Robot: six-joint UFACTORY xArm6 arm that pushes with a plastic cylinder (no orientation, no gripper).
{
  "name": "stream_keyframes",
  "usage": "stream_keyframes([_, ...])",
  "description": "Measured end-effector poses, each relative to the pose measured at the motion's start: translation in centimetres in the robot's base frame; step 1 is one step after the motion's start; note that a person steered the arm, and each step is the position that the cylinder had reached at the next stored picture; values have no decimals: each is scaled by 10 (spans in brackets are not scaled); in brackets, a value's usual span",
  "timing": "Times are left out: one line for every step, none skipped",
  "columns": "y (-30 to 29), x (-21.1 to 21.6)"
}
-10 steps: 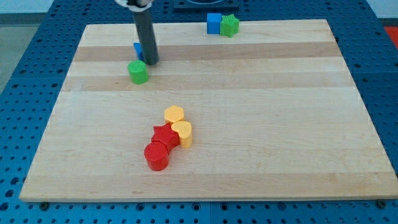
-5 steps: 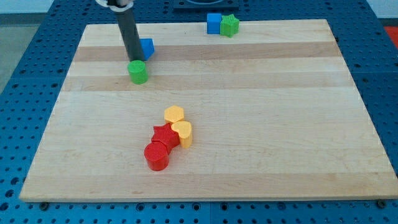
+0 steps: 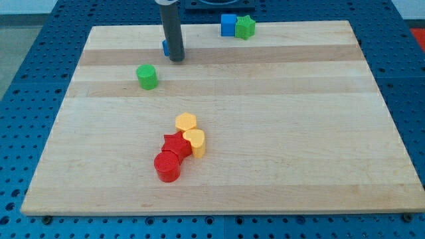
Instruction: Put blue blocks and green star in top center of a board
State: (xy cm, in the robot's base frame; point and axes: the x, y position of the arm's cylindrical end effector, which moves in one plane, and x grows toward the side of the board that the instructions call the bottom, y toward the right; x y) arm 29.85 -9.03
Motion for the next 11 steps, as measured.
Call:
stream_keyframes([-27,-3])
stream_keyframes([-68,-18])
stream_keyframes([-55,-31])
stream_keyframes([-36,-10])
stream_keyframes([-18,-3])
stream_keyframes([3,-16])
stream_keyframes([3,-36])
stream_keyframes([14,-46])
stream_keyframes([32,-47])
stream_keyframes([38,-47])
stream_keyframes([45,-47])
